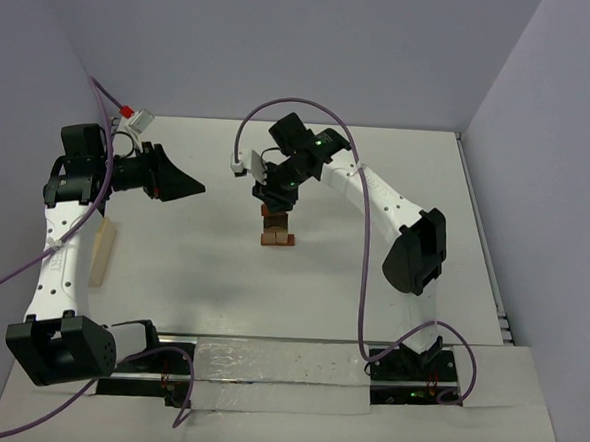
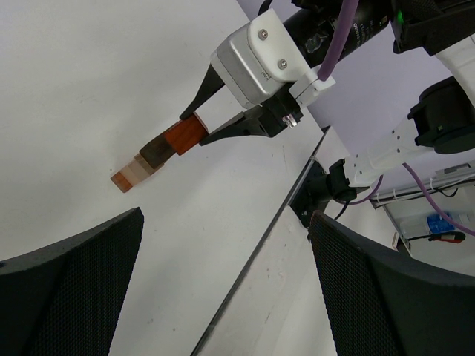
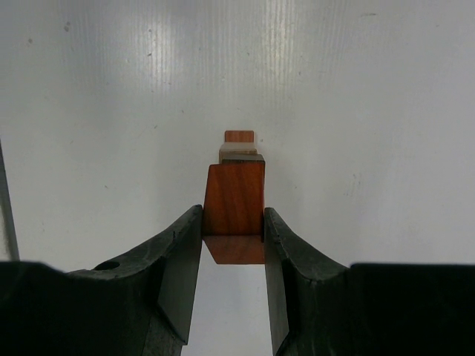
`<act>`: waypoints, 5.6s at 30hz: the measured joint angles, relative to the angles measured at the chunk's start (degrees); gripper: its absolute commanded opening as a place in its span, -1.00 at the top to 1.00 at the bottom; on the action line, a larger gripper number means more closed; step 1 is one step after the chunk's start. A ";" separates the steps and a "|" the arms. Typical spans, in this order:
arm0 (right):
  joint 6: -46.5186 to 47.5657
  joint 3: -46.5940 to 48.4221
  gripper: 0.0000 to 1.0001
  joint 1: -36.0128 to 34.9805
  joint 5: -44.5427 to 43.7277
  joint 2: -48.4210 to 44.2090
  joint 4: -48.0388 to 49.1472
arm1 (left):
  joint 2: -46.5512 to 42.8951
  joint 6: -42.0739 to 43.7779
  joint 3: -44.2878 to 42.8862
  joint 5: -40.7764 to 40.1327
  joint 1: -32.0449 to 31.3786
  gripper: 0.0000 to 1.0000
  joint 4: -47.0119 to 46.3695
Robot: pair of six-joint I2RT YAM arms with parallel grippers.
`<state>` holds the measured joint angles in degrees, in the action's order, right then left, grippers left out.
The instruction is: Build the wood block tower
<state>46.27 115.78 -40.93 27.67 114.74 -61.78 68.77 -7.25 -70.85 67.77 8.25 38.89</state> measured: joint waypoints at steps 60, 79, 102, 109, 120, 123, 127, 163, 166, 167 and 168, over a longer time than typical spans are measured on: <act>-2.96 -8.10 0.74 2.75 4.70 -1.31 4.89 | -0.04 -2.18 0.76 0.63 0.52 -0.99 -2.40; -3.01 -7.04 0.66 2.93 5.38 -1.25 5.14 | -0.04 -3.04 0.81 0.68 0.92 -0.99 -3.13; -2.94 -5.84 0.64 2.95 6.03 -0.37 5.18 | -0.04 -2.99 0.81 0.70 0.92 -0.98 -3.10; -2.94 -5.82 0.63 2.95 6.07 -0.02 5.15 | -0.02 -2.99 0.81 0.70 0.92 -0.99 -3.10; -2.90 -5.82 0.63 3.34 6.07 -0.02 5.16 | -0.02 -2.99 0.81 0.70 0.92 -0.98 -3.10; -2.90 -5.82 0.62 3.50 6.07 -0.02 5.16 | -0.02 -2.99 0.81 0.70 0.92 -0.98 -3.10; -2.90 -5.83 0.62 3.61 6.07 -0.02 5.16 | -0.02 -2.99 0.81 0.70 0.92 -0.99 -3.10; -2.90 -5.87 0.54 3.61 6.26 0.34 5.20 | 0.01 -3.02 0.81 1.50 0.96 -0.98 -3.11; -2.87 -5.87 0.53 3.61 6.26 0.52 5.20 | 0.04 -3.02 0.81 1.53 0.96 -0.98 -3.10; -2.85 -5.91 0.51 3.61 6.24 0.60 5.22 | 0.06 -3.02 0.81 1.55 0.96 -0.98 -3.10; -2.83 -5.95 0.50 3.61 6.24 0.69 5.21 | 0.08 -3.03 0.81 1.55 0.96 -0.98 -3.12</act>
<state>43.44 109.83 -37.32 33.91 115.43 -56.57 68.85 -10.27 -70.04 69.32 9.21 35.78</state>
